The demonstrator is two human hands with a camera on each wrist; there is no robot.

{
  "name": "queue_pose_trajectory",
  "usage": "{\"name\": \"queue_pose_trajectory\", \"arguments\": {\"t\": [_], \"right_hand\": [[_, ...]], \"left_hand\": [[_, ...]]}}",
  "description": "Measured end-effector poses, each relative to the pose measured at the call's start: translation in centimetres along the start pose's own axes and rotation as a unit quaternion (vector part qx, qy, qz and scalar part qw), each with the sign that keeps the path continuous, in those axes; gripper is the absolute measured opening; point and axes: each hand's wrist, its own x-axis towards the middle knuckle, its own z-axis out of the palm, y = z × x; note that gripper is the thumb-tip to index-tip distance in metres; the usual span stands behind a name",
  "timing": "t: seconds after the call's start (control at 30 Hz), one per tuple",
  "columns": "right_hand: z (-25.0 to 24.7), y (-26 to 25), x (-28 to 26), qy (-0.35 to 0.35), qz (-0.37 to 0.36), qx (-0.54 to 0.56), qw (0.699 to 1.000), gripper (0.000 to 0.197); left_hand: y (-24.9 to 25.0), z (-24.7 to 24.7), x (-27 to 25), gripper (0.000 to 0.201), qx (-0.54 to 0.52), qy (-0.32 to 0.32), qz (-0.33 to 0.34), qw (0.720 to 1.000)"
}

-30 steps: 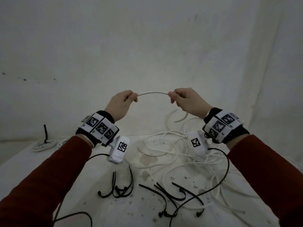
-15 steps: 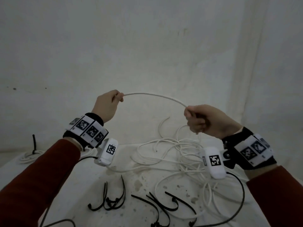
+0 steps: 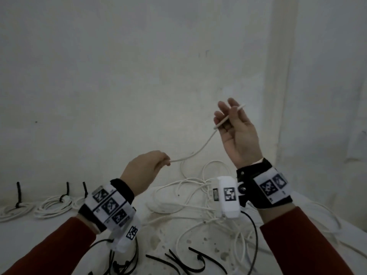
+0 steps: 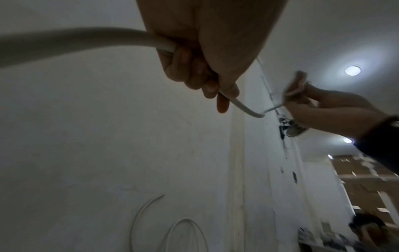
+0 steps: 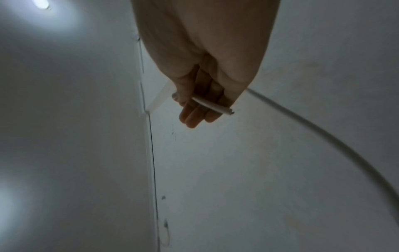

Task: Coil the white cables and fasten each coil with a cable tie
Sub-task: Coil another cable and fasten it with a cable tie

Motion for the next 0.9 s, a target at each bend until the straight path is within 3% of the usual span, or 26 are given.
{"name": "queue_pose_trajectory", "arguments": {"t": [0.07, 0.13, 0.2, 0.3, 0.37, 0.53, 0.63, 0.77, 0.83, 0.9], "right_hand": [[-0.3, 0.9, 0.2, -0.011, -0.039, -0.130, 0.991, 0.015], [-0.8, 1.7, 0.0, -0.046, -0.068, -0.300, 0.950, 0.014], [-1.3, 2.1, -0.5, -0.116, -0.071, -0.473, 0.870, 0.015], [-1.9, 1.6, -1.5, -0.265, -0.040, -0.660, 0.702, 0.018], [-2.0, 1.0, -2.3, -0.323, 0.009, -0.689, 0.649, 0.021], [-1.4, -0.2, -3.4, -0.389, 0.054, -0.714, 0.579, 0.039], [-1.5, -1.1, -3.2, -0.364, 0.052, -0.733, 0.572, 0.045], [-2.4, -2.2, -2.2, -0.332, 0.029, -0.775, 0.537, 0.051], [-3.1, -2.8, -1.9, -0.323, 0.044, -0.779, 0.537, 0.057], [-3.9, -3.5, -1.9, -0.313, 0.100, -0.748, 0.576, 0.058]], "left_hand": [[1.1, 0.3, -0.3, 0.041, 0.039, 0.015, 0.066, 0.997], [2.1, 0.3, -0.5, 0.032, 0.080, 0.031, 0.118, 0.989], [2.7, -0.1, -0.4, 0.027, 0.102, 0.037, 0.133, 0.985], [2.5, -0.8, 0.0, 0.025, 0.134, 0.042, 0.142, 0.980], [2.1, -1.5, 0.5, 0.029, 0.140, 0.041, 0.138, 0.980], [2.1, -2.5, 2.1, 0.031, 0.125, 0.025, 0.136, 0.983], [3.0, -2.3, 2.9, 0.041, 0.127, 0.024, 0.123, 0.984], [2.9, -1.3, 4.4, 0.046, 0.042, 0.010, 0.085, 0.995], [2.1, -0.8, 5.3, 0.045, -0.004, 0.015, 0.081, 0.997], [1.4, -0.3, 6.0, 0.046, -0.020, 0.018, 0.073, 0.997]]}}
